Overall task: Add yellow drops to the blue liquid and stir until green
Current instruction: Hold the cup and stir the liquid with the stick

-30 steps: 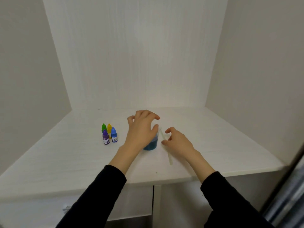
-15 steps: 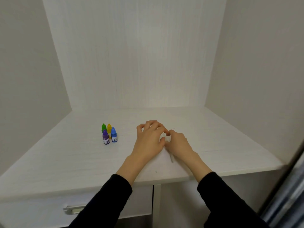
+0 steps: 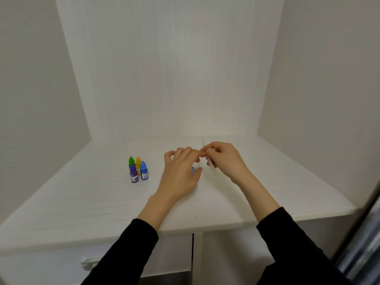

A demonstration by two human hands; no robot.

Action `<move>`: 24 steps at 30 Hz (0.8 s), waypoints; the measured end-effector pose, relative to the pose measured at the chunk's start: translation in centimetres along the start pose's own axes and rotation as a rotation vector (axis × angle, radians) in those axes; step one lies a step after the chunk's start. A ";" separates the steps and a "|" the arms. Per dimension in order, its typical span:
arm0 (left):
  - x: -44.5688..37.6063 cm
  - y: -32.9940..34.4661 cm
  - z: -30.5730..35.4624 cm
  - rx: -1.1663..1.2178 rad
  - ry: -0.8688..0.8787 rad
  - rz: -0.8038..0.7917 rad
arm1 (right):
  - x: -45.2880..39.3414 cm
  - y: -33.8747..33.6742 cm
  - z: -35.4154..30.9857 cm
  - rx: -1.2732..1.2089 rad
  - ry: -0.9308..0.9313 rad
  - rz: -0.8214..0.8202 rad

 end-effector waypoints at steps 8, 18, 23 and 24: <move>-2.2 -5.0 0.4 0.171 0.048 0.144 | -0.6 1.3 -3.5 -0.157 -0.074 -0.195; -4.6 -7.9 -2.3 0.461 -0.174 0.179 | -2.2 1.3 -7.0 -0.011 -0.242 -0.140; -2.7 -4.4 -5.5 0.541 -0.341 0.090 | -2.9 1.4 -5.9 -0.070 -0.213 -0.124; -2.1 -3.3 -6.1 0.551 -0.376 0.048 | -3.0 1.6 -5.6 -0.082 -0.202 -0.136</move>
Point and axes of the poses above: each hand's wrist, its own x-axis away from the middle knuckle, its own y-axis out of the palm, z = x × y, the point moved 8 cm from there along -x, towards the middle knuckle, and after that the axes turned 1 degree about y, right-handed, at the moved point
